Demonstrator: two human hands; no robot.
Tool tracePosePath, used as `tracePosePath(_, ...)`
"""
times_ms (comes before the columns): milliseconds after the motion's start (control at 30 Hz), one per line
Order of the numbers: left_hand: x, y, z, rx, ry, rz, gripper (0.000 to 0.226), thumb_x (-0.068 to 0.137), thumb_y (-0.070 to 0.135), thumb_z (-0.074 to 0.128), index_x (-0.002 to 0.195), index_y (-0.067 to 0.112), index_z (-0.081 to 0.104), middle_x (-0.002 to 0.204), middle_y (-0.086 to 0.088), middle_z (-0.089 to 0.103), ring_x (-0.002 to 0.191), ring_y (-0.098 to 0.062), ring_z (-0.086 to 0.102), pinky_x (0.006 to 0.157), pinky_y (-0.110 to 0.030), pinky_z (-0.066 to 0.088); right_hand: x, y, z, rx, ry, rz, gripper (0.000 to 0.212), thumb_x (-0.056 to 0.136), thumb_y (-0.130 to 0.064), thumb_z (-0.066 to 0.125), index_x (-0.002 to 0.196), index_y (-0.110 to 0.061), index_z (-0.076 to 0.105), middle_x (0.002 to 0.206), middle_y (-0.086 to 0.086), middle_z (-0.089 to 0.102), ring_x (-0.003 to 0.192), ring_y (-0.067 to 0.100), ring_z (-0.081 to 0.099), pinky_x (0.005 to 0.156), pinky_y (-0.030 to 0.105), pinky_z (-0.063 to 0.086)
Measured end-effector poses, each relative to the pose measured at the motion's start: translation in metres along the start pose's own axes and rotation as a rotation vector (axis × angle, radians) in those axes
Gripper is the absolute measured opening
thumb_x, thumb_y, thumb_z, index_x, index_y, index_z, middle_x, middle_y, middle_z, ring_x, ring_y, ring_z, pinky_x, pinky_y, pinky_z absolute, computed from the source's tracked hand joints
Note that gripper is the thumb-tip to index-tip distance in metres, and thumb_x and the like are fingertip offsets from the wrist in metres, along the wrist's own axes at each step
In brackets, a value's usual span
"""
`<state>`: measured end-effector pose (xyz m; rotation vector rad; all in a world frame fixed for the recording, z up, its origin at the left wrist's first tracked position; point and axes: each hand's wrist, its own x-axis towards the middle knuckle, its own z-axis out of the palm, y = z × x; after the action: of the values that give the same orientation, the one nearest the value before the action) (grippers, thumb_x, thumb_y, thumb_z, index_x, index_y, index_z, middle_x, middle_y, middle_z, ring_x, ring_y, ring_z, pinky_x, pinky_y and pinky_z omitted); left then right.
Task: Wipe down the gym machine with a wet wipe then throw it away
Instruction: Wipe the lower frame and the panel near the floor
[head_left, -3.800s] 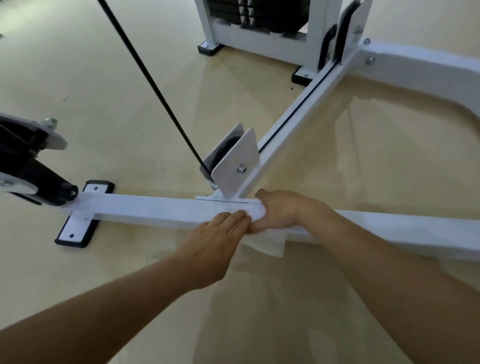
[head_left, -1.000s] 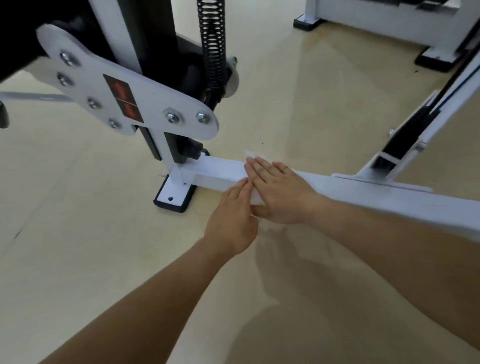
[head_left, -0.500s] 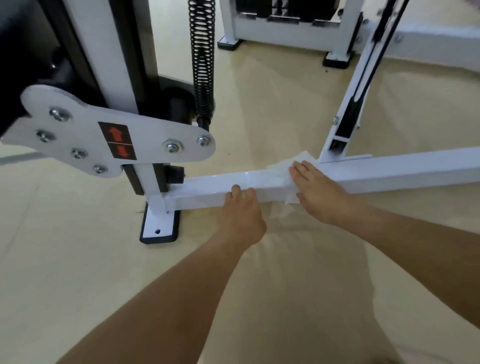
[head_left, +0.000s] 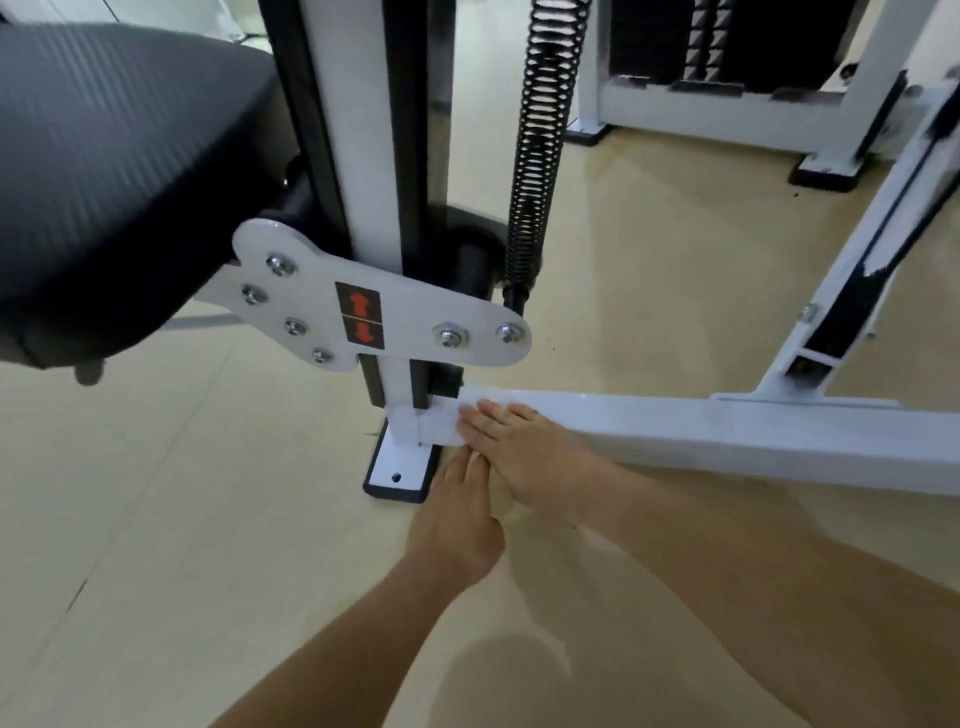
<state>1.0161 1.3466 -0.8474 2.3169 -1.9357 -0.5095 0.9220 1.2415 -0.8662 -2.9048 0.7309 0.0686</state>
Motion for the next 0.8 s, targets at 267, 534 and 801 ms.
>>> tracePosePath(267,0.026,0.018,0.008,-0.215,0.033,-0.192,0.079,0.086,0.008,0.054,0.153,0.012,0.012,0.154,-0.004,0.028,0.141,-0.019,0.026,0.114,-0.03,0.027,-0.042,0.063,0.007,0.005,0.085,0.21,0.062,0.096,-0.034,0.032,0.151,-0.006,0.029,0.157,0.012,0.03,0.142,0.025,0.036,0.114,0.039,0.029)
tracePosePath(534,0.025,-0.003,0.003,-0.506,0.111,-0.458,0.073,0.084,0.0,0.051,0.151,0.011,0.023,0.149,-0.001,0.037,0.14,-0.018,0.032,0.112,-0.032,0.032,0.02,-0.015,0.018,0.065,0.149,0.233,0.066,0.101,-0.021,0.03,0.154,-0.007,-0.008,0.163,0.01,-0.007,0.15,0.023,-0.007,0.12,0.042,-0.007)
tracePosePath(801,0.014,-0.044,-0.023,-1.011,0.104,-0.652,0.053,0.086,-0.005,0.049,0.121,0.035,0.058,0.124,0.01,0.059,0.101,-0.013,0.058,0.086,-0.029,0.045,0.05,-0.046,0.043,0.126,0.273,0.047,0.048,0.068,-0.023,0.078,0.114,-0.01,0.072,0.125,0.006,0.067,0.121,0.021,0.06,0.103,0.036,0.044)
